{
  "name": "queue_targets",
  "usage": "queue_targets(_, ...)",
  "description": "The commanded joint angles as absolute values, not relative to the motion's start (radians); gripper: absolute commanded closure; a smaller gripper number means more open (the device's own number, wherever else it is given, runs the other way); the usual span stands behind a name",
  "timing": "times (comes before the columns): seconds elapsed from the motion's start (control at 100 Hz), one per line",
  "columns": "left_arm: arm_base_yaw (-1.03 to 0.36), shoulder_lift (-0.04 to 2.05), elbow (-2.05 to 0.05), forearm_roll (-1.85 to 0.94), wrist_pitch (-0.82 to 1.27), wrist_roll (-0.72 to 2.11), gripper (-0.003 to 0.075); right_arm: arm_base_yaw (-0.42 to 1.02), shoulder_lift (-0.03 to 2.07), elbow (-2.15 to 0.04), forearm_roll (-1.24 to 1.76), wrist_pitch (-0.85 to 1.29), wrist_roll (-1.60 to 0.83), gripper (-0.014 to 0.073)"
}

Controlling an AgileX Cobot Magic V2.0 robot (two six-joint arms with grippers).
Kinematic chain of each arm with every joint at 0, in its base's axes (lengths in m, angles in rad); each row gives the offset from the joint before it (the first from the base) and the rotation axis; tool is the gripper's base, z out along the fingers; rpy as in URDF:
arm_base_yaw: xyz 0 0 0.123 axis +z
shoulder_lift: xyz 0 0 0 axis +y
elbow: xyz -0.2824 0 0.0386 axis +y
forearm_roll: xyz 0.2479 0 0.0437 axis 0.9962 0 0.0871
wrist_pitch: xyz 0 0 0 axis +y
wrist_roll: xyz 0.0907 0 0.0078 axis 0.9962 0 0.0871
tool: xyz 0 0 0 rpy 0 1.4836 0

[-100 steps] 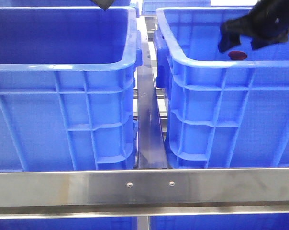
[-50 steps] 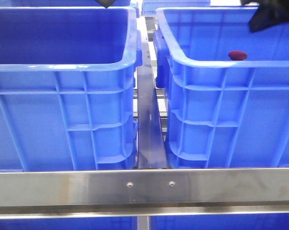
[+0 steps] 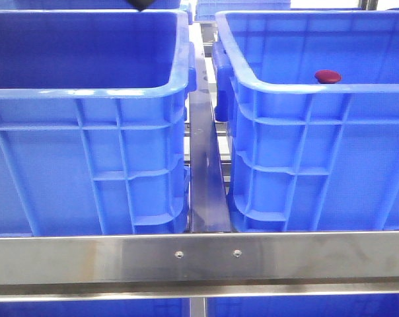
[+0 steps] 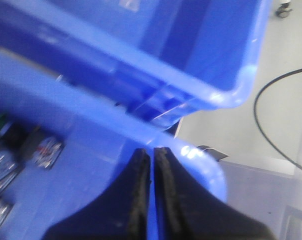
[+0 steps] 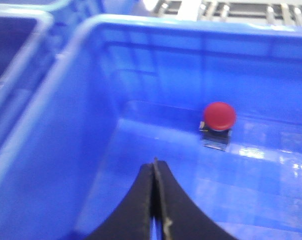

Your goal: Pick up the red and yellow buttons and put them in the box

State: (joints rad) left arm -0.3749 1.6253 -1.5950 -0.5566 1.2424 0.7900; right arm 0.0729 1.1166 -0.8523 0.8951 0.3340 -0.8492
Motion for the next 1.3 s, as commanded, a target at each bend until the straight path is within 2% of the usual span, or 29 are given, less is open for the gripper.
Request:
queue_targets(0.0,-0.341,1.568,-1.63,-0.554,1.267,0.744,0.0724,0.072,1.068,-0.872,0.919,0.335,-0.858,0.0658)
queue_targets(0.3,-0.201,1.563,-1.624,-0.316,1.243,0.583,0.0722,0.072,1.059,-0.872,0.919,0.353,-0.858,0.0658)
queue_targets(0.41,-0.179,1.577,-1.622,-0.284,1.258,0.583,0.0689,0.072,1.059,-0.872,0.919,0.345,-0.859,0.0658)
queue_targets(0.48,-0.172,1.595,-1.622,-0.281,1.267,0.567,0.0606,0.072,1.059,-0.872,0.919,0.34,-0.859,0.0658)
queue_targets(0.53,-0.172,1.611,-1.622,-0.271,1.267,0.537,0.0515,0.072,1.059,-0.872,0.919,0.339,-0.859,0.0658)
queue_targets(0.64,-0.172,1.648,-1.622,-0.255,1.248,0.495,0.0258,0.072,1.059,-0.872,0.919,0.337,-0.859,0.0658)
queue_targets(0.73,-0.172,1.678,-1.622,-0.204,1.203,0.372,0.0164,0.072,1.059,-0.872,0.919,0.337,-0.859,0.0658)
queue_targets(0.89,-0.172,1.725,-1.625,-0.081,1.185,0.097,0.0162,0.072,1.059,-0.872,0.919,0.337,-0.859,0.0658)
queue_targets(1.29,-0.197,1.788,-1.626,-0.096,1.082,-0.01,0.0162,0.072,1.059,-0.872,0.919,0.337,-0.859,0.0658)
